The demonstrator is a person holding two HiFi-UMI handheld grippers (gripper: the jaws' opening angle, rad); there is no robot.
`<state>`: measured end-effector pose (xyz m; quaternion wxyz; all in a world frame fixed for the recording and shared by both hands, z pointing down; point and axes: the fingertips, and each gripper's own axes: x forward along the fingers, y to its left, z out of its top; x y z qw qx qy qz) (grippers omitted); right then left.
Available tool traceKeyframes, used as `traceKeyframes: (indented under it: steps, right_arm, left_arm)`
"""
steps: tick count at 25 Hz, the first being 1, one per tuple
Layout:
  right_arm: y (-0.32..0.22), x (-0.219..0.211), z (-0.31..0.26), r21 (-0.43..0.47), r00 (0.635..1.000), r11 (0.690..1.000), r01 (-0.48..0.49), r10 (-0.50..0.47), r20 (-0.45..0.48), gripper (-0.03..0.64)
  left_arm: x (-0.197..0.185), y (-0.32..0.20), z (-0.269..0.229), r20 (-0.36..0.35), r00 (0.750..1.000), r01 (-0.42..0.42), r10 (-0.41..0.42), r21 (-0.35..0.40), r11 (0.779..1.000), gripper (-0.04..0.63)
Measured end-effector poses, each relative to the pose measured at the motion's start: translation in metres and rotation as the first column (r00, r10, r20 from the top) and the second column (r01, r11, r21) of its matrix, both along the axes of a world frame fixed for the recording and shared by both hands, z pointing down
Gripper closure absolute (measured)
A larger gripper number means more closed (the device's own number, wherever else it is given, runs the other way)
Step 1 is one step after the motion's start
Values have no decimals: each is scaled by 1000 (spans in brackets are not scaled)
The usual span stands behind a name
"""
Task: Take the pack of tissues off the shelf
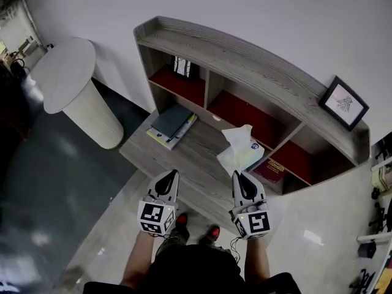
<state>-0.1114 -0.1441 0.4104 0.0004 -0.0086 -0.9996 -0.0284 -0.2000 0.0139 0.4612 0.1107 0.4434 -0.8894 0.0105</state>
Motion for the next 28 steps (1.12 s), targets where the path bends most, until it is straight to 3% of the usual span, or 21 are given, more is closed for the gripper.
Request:
traceKeyframes:
  steps: [9, 28]
  right_arm:
    - [49, -49, 29, 3, 992, 993, 121, -121, -33, 588]
    - [84, -121, 143, -84, 953, 975, 208, -221, -207, 588]
  left_arm:
    - [-28, 40, 22, -31, 997, 77, -78, -18, 997, 588]
    - [-73, 67, 113, -143, 979, 132, -144, -89, 987, 588]
